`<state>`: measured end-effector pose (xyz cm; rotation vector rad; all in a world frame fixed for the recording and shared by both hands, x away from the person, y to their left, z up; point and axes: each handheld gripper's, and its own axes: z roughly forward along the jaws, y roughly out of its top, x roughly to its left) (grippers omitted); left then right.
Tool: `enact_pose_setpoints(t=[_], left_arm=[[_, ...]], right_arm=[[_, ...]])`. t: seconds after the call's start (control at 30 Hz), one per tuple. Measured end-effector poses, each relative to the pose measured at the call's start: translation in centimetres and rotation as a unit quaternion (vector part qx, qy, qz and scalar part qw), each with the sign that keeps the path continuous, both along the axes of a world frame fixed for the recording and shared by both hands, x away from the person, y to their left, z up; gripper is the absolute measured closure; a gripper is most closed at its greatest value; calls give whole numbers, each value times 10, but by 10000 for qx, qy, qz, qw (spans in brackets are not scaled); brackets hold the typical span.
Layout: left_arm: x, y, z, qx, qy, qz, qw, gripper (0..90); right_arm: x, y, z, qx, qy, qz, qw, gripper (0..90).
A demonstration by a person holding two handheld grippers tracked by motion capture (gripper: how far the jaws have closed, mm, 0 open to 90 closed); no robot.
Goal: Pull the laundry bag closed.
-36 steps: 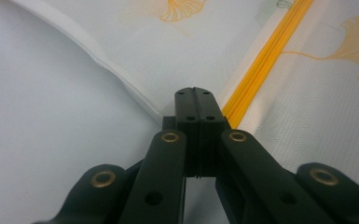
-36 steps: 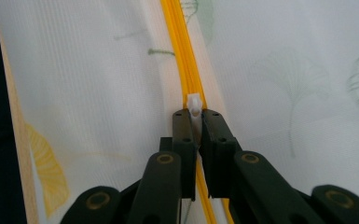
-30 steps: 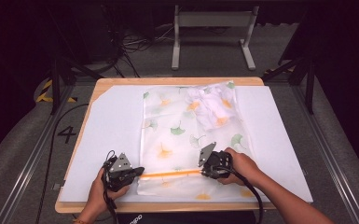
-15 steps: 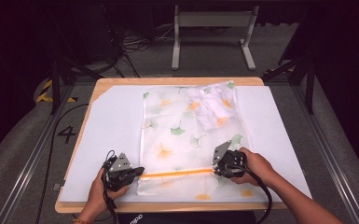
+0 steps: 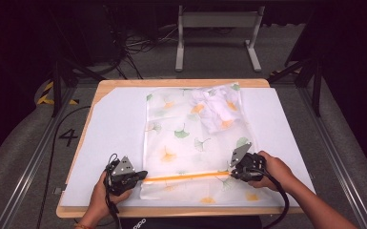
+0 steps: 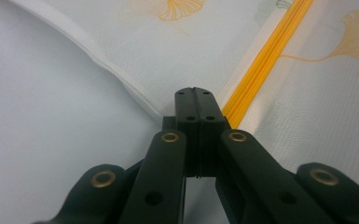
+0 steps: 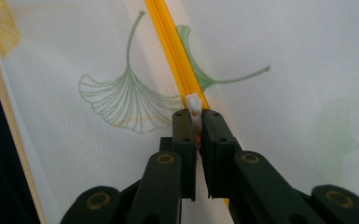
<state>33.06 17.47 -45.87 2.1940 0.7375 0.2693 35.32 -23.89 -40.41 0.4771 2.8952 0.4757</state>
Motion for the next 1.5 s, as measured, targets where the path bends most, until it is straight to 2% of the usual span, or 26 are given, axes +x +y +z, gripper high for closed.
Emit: enact_pose_setpoints(t=[0.2, 0.43, 0.7, 0.83, 0.93, 1.17, 1.23, 1.27, 1.5], left_arm=[[0, 0, 0, -2, 1, 0, 10000, 900], [0, 0, 0, -11, 12, 0, 10000, 900], [0, 0, 0, -5, 3, -4, 10000, 900], [0, 0, 0, -12, 15, -3, 10000, 900], [0, 0, 0, -2, 1, -3, 10000, 900], [-1, -1, 0, 36, -6, -11, 10000, 900], [0, 0, 0, 32, -16, -27, 10000, 900], [0, 0, 0, 32, -16, -27, 10000, 900], [0, 0, 0, 30, -6, -24, 10000, 900]], right_arm=[[-2, -11, 2, -71, -21, -100, 9999, 847], [-3, -16, 1, -137, 2, -124, 9998, 847], [-4, -26, 3, -313, -33, -222, 9993, 847], [-5, -38, 5, -299, -24, -355, 9989, 847], [-6, -42, 6, -331, -34, -383, 9987, 847], [-8, -50, 8, -208, -39, -506, 9985, 847], [-8, -52, 6, -254, -62, -538, 9982, 847], [-9, -54, 5, -181, -37, -580, 9981, 847], [-9, -67, 4, -266, -65, -731, 9970, 847]])
